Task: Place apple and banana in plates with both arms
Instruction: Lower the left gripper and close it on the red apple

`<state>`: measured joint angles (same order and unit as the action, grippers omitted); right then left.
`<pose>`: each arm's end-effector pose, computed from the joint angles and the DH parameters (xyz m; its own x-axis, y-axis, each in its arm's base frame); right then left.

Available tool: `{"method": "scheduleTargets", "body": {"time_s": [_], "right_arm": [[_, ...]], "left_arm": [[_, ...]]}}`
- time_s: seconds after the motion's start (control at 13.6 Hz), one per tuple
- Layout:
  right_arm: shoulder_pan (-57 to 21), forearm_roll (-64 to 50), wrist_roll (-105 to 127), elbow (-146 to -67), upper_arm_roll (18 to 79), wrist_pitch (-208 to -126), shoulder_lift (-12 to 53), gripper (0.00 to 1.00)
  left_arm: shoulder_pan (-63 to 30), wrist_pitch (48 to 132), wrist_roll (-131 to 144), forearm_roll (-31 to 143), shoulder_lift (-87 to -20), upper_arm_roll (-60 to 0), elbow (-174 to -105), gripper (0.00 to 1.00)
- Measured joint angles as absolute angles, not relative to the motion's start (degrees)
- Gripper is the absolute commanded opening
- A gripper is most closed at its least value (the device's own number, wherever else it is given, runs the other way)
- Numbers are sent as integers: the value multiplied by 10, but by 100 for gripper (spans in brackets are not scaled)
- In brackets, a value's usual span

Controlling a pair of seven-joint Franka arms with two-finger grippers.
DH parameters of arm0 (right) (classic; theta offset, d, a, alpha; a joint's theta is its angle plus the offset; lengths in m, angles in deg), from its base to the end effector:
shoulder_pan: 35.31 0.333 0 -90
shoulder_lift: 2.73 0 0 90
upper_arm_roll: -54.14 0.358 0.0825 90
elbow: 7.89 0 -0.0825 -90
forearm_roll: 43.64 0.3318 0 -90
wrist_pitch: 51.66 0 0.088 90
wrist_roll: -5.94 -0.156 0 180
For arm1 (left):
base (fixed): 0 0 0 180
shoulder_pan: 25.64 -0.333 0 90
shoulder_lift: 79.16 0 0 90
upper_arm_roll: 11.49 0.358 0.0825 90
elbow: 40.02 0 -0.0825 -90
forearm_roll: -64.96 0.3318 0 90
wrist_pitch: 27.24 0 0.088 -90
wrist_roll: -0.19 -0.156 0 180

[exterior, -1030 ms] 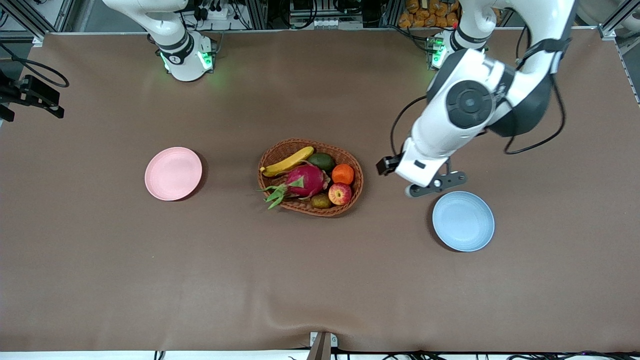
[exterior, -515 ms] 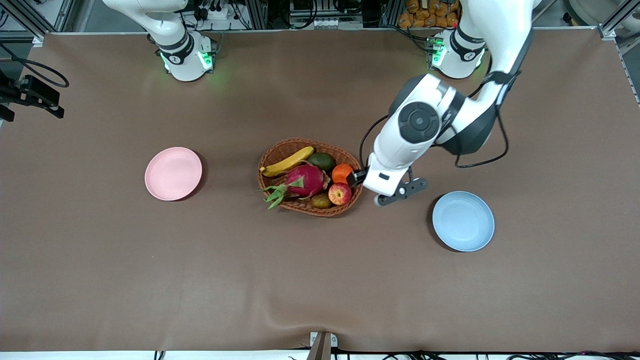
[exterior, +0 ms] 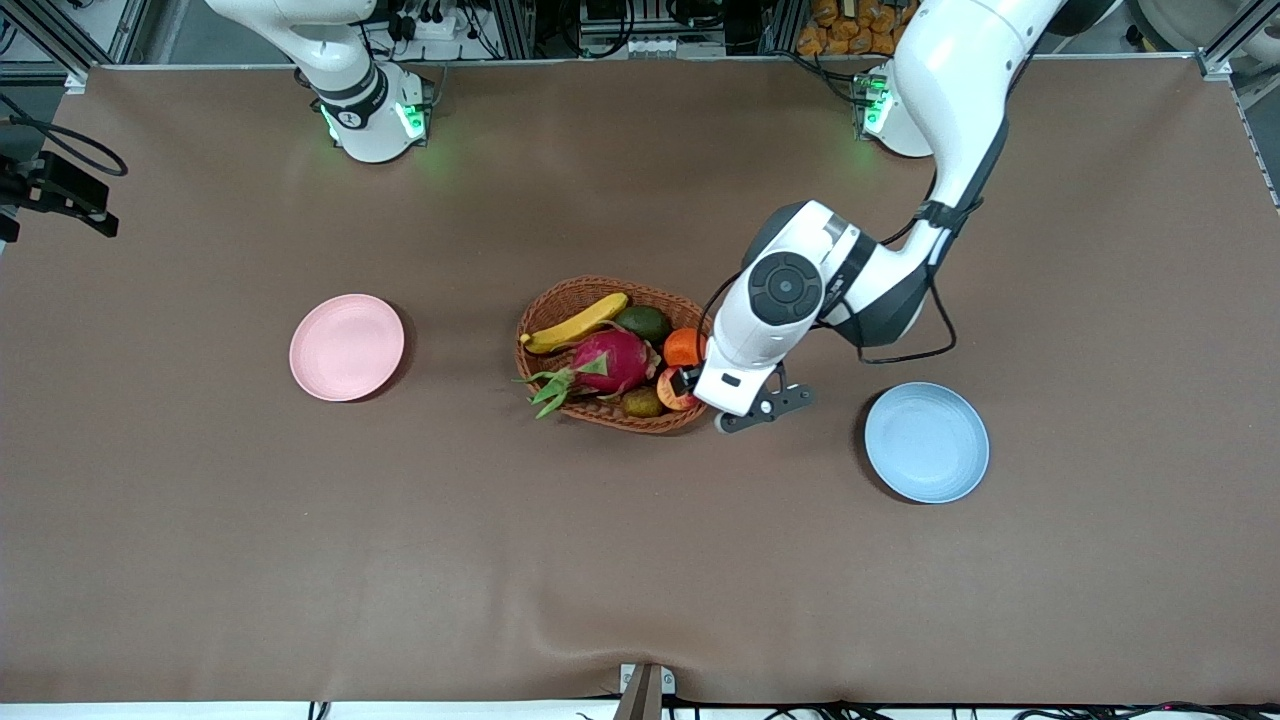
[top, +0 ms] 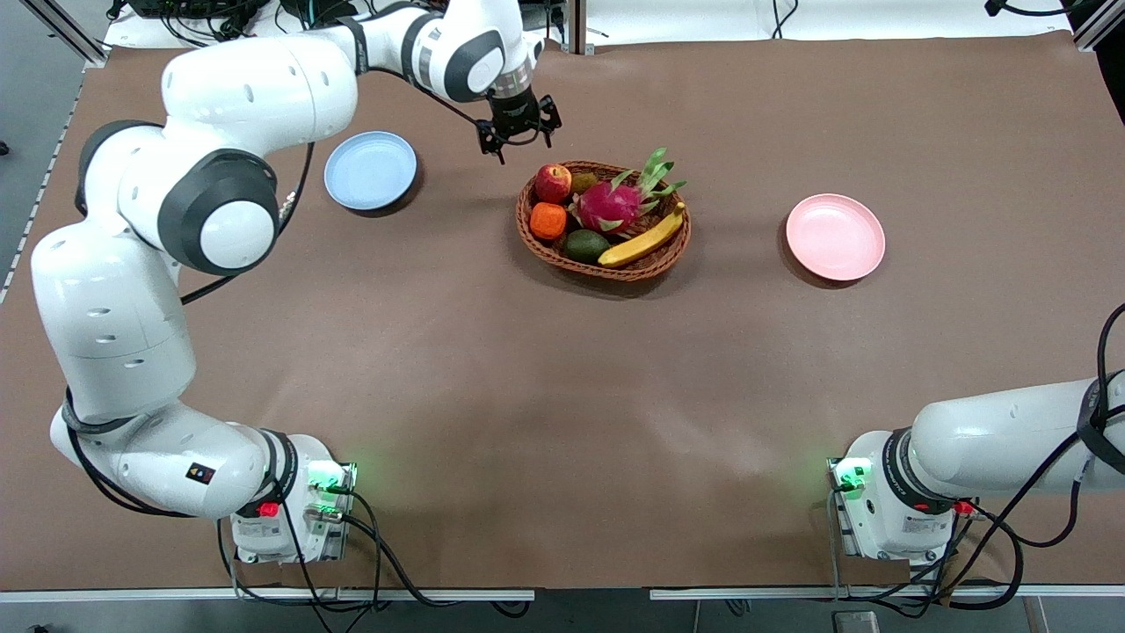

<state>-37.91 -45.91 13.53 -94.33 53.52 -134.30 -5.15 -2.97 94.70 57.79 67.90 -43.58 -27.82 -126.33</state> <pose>0.4718 -0.0333 0.6528 0.9971 0.0711 -0.0289 0.0721 -0.9968 0.0354 0.5591 -0.4029 0.3278 0.9367 0.3387 -0.0885 0.3459 -0.9345 0.0843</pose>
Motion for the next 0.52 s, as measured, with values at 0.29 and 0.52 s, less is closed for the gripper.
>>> {"method": "scheduleTargets", "body": {"time_s": [0.29,0.52], "right_arm": [[-380,-459,138,-943,538,-1343,-51,100],[-380,-459,138,-943,539,-1340,-51,100]], "left_arm": [[-20,985,578,679,-411,-278,-1263,100],[-17,1009,578,679,-399,-278,-1263,100]]}}
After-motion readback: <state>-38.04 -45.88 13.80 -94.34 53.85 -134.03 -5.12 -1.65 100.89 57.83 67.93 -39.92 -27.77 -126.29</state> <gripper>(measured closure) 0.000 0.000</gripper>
